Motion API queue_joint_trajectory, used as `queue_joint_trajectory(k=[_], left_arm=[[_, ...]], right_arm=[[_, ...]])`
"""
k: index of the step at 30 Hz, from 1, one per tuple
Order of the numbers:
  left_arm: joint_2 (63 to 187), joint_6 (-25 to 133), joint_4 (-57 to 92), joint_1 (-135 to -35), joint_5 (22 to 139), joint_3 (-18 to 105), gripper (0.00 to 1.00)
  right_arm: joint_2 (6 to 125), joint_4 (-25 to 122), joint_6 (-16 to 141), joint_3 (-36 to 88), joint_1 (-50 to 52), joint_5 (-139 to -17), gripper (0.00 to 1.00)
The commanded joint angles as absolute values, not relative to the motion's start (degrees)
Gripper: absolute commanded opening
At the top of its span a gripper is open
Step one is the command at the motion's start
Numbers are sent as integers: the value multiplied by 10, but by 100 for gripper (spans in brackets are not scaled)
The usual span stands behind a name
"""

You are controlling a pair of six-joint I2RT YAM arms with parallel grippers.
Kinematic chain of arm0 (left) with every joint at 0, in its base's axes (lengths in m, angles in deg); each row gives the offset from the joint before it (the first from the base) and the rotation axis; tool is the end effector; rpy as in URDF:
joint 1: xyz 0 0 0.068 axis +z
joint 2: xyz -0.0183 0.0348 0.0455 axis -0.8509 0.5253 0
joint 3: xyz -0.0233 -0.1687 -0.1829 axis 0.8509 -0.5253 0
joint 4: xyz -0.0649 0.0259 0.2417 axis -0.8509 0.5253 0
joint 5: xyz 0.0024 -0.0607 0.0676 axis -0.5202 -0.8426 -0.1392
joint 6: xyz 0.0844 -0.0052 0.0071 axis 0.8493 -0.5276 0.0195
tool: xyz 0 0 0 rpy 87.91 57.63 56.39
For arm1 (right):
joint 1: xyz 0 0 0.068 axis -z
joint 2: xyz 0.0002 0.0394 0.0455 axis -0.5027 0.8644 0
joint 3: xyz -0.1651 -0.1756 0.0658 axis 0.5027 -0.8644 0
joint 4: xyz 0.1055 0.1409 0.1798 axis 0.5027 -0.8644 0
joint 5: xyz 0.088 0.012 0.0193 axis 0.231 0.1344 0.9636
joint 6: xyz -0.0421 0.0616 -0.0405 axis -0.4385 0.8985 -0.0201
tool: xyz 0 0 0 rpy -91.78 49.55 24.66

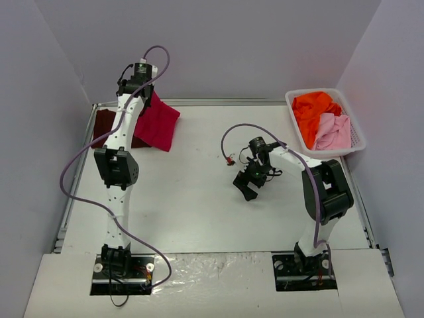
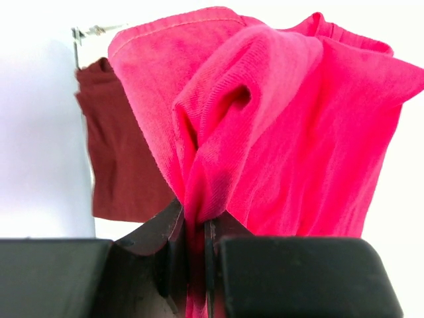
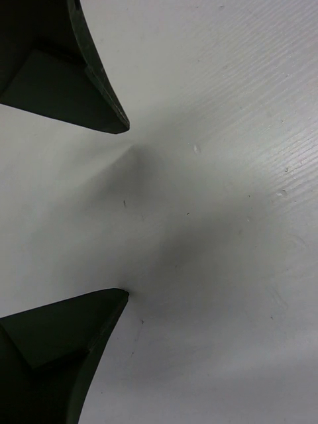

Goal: Fold and stack the t-shirts
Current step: Put the neatly folded tshirt into the corner of the board with the left arm

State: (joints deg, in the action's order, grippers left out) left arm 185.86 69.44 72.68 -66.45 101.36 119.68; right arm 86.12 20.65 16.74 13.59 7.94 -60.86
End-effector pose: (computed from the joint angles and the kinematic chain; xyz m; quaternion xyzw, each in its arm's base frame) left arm 0.5179 -0.0578 0.2922 0.0489 0.9039 0.0832 0.4168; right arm 0.3072 0.1595 0.1171 -0.5252 0.8019 0.1803 0.2204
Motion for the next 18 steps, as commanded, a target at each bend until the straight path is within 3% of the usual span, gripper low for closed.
queue_joint_trajectory(k=[1,18], left_arm=[[1793,723,726,-660,1043,1238,2],[1776,724,733,-616,1025,1238,2]], right_arm=[[871,189,168,132,73,-619,100],[896,190,172,131,64,-643,100]])
